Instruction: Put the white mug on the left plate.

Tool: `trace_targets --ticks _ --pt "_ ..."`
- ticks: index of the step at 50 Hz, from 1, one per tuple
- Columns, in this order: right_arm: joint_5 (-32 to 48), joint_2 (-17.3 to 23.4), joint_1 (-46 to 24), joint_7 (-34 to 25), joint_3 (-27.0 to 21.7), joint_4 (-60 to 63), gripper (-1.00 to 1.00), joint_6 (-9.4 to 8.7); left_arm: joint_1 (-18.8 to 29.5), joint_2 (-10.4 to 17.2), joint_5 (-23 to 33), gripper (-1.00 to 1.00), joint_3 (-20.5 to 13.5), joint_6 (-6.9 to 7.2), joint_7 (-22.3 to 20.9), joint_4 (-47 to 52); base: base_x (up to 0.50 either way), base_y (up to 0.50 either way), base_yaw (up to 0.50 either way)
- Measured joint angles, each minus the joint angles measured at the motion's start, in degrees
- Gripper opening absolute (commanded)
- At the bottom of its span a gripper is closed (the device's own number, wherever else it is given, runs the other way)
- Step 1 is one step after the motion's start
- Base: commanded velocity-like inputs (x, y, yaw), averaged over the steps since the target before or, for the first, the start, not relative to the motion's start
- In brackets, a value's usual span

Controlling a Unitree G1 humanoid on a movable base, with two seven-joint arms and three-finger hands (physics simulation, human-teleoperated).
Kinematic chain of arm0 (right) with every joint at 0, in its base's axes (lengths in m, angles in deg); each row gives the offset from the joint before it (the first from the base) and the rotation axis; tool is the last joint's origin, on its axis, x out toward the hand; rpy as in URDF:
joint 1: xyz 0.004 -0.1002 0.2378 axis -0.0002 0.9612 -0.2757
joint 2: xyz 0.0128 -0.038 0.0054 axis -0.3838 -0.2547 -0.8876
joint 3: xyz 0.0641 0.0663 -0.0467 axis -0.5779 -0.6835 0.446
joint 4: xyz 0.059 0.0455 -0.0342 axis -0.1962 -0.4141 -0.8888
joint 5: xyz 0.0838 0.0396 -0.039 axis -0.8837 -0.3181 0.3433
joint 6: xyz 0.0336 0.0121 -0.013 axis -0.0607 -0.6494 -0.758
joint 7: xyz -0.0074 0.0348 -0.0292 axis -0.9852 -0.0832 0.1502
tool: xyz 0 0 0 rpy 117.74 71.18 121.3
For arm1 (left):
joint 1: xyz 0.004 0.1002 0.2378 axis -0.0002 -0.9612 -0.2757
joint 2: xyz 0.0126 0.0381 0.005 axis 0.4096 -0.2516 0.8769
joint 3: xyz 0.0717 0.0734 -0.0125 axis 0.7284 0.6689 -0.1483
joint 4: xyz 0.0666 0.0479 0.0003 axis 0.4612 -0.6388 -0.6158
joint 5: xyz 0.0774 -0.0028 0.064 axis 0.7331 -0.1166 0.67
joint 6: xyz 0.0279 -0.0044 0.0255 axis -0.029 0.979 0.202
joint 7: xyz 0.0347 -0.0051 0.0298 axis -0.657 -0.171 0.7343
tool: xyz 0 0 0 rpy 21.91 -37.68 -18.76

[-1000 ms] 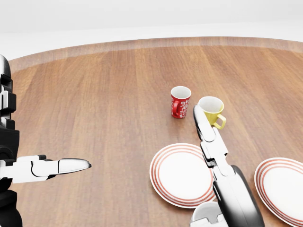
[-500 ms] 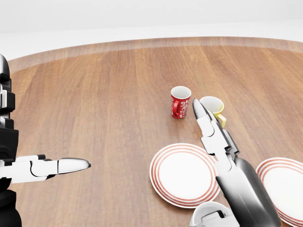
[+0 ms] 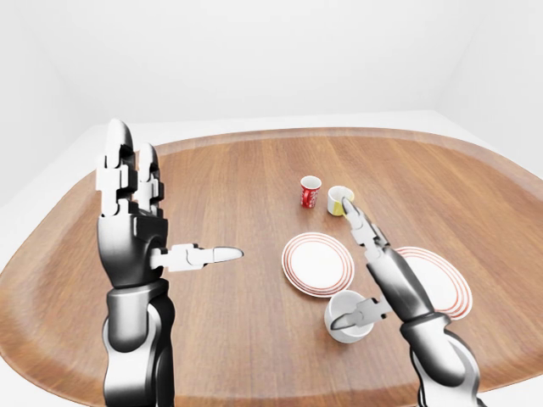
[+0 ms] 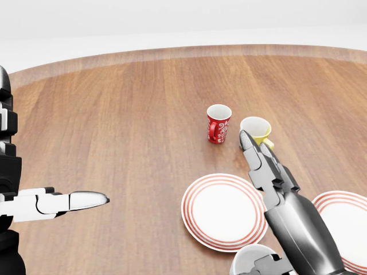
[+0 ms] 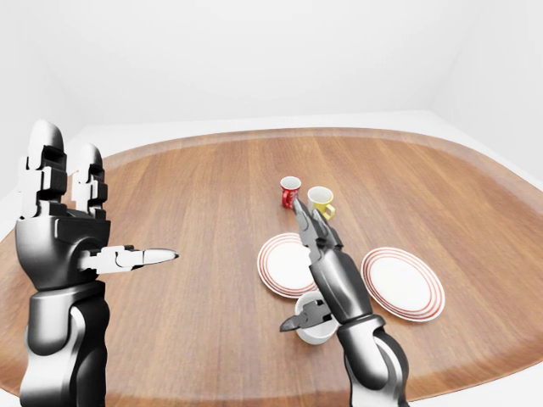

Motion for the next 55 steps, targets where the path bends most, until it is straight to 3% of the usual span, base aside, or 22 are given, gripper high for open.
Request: trace_targets --ticks 55 --pt "17.98 -0.05 0.64 -5.95 1.64 -5.01 1.00 0.00 0.30 0.12 -0.19 1.00 -0.20 0.00 0.19 0.25 0.00 0.00 0.00"
